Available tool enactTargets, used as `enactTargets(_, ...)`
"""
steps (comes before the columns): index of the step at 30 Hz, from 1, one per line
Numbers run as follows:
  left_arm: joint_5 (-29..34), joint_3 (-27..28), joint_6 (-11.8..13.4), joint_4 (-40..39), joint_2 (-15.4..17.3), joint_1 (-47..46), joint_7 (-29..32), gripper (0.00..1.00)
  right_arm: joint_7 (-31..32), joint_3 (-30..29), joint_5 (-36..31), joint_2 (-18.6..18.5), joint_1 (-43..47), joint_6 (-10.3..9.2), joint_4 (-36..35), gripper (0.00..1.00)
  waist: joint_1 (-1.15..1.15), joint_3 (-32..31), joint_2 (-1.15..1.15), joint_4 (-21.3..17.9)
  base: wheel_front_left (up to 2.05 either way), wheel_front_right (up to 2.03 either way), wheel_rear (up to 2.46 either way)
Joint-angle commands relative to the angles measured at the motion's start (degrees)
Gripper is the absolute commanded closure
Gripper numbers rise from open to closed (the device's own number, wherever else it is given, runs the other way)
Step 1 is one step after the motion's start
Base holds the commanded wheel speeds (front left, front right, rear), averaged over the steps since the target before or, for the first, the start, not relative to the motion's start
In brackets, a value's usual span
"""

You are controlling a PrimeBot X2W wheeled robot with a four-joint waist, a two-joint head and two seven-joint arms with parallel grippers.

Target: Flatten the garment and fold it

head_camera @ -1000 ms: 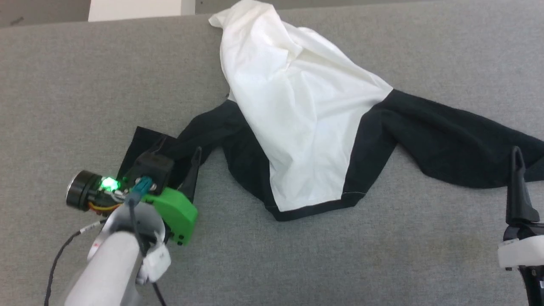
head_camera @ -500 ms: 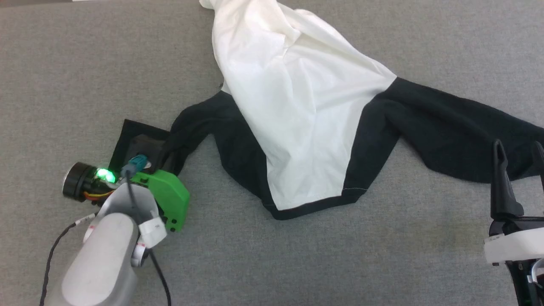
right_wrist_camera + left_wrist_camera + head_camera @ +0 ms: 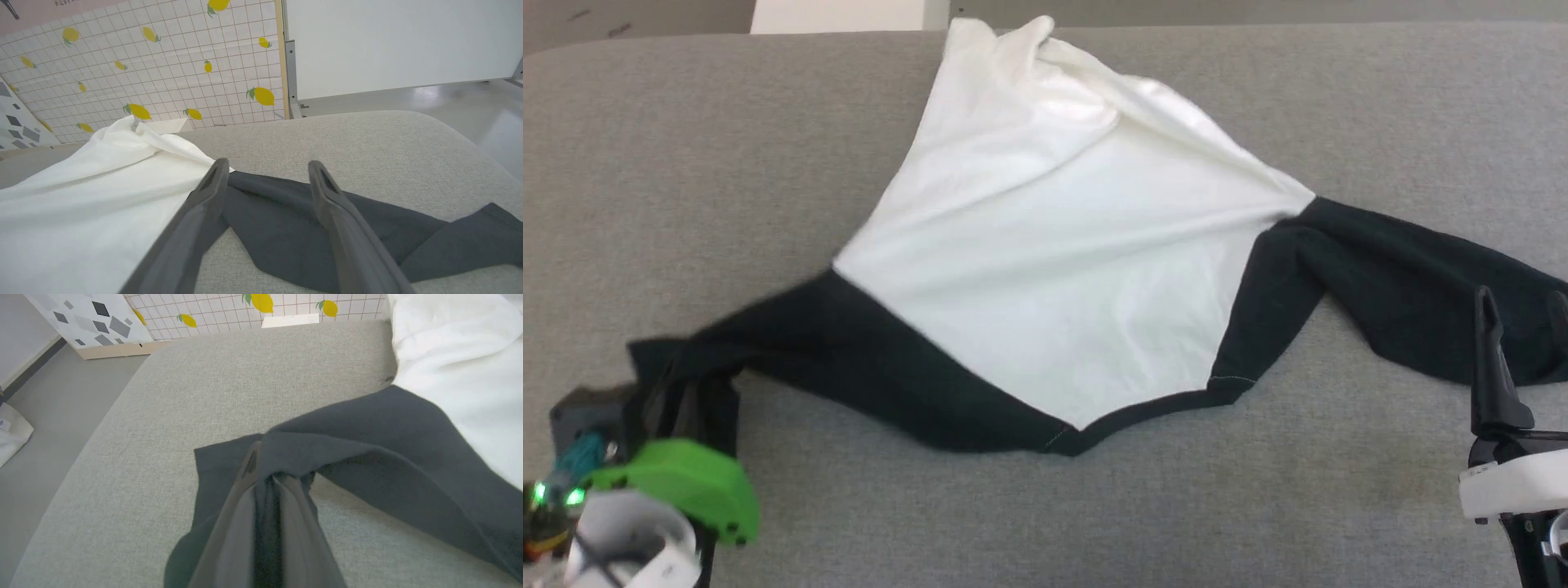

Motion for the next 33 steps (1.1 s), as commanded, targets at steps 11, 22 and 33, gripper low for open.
enactTargets(11,-3.2,-0.68,-1.24,3.47,-3.81,1.49,-7.72,0.0,1.94,0.27,-0.64,0.05,-0.18,-0.09,-0.71,0.0,0.0,0.0,0.0,1.71,0.0,0.0,0.0)
enactTargets(22,1.66,-11.47,-8.66,-6.2,-2.05,-0.46,-8.95,0.0,1.81,0.68,-0.09,0.05,0.19,-0.09,-0.38,0.0,0.0,-0.45,0.0,0.89,0.0,0.0,0.0)
enactTargets(33,6.12,-23.0,-14.45,0.81,-1.05,-0.63,-2.18,0.0,1.28,0.83,0.16,0.05,-0.25,-0.09,-0.15,0.0,0.0,1.33,0.0,0.04,0.0,0.0,0.0)
